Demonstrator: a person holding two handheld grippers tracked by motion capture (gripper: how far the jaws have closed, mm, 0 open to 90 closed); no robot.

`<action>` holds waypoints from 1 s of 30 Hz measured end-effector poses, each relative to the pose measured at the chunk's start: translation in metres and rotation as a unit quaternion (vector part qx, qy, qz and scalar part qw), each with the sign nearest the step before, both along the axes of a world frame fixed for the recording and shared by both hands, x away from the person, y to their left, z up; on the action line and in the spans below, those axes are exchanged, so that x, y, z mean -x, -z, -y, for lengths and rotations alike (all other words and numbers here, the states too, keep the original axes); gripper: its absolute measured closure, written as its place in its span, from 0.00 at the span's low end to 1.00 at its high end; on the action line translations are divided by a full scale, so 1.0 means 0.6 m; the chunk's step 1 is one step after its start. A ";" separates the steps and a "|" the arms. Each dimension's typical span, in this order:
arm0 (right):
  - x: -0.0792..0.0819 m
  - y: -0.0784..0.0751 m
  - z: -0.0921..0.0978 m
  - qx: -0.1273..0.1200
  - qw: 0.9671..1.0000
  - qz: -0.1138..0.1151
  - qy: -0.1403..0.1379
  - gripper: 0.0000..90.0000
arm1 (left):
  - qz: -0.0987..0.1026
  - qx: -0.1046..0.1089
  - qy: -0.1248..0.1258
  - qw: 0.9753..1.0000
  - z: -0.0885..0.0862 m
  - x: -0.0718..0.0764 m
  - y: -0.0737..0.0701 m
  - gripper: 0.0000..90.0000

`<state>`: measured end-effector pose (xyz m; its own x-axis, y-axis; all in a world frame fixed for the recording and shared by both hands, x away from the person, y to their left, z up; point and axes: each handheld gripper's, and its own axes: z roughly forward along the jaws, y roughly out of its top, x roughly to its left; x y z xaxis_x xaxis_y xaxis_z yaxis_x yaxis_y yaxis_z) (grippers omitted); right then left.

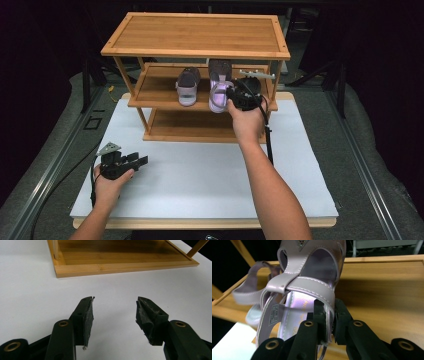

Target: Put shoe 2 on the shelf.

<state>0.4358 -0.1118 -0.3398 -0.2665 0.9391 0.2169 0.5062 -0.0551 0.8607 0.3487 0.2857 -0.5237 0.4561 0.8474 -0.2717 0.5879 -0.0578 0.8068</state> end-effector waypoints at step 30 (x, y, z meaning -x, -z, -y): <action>-0.089 0.021 -0.058 -0.008 0.998 -0.009 0.068 0.84 | -0.004 -0.001 0.010 1.000 0.004 -0.005 0.003 0.53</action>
<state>0.4892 -0.0771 -0.3526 -0.1330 0.9626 0.2359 0.5080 -0.1381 0.8502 0.3518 0.2833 -0.5254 0.4706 0.8388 -0.2739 0.5937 -0.0714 0.8015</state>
